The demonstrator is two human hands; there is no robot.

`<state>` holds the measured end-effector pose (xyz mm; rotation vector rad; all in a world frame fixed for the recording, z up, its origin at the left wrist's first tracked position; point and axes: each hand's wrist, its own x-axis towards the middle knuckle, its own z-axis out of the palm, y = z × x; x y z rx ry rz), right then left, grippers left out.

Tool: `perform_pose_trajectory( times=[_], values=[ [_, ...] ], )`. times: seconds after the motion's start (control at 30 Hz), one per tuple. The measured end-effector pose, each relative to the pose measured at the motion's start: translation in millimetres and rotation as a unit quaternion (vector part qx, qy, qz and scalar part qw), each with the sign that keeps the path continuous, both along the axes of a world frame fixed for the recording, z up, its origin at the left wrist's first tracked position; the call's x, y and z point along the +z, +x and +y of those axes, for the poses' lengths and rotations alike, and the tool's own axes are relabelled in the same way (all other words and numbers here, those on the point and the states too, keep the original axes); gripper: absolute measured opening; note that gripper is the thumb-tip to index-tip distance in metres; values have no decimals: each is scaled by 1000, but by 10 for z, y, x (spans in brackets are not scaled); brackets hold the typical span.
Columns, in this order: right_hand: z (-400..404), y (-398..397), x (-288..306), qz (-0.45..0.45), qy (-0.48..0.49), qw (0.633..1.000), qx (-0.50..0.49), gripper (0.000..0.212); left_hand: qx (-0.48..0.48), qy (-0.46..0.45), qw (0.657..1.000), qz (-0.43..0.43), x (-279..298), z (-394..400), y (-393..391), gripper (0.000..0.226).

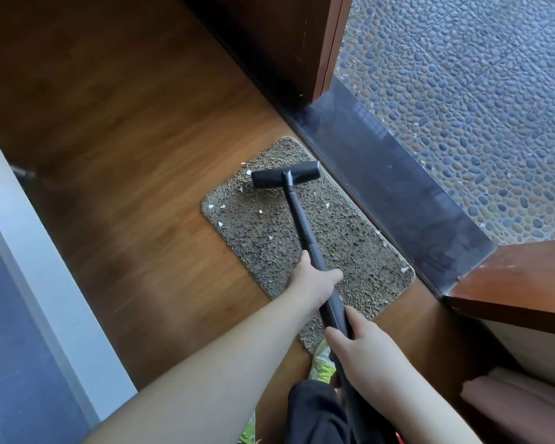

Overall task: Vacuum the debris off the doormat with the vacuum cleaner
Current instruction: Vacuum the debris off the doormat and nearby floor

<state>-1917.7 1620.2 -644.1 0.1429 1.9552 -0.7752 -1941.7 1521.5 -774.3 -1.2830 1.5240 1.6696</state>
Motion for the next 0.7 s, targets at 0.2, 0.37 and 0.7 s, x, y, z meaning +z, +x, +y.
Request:
perform_pose_trajectory(
  times=[0.2,0.37,0.7],
  values=[
    [-135,-417,-159,-13,1,999,-45,5,-48,-24,999,-2,-44,-101,-517,95],
    [-207,-575,-362,-30,-7,998,-52,8,-91,-58,994,-20,-105,-207,-681,84],
    [102,-424,-135,-56,-41,994,-88,5,-78,-35,996,-24,-62,59,-491,104]
  ],
)
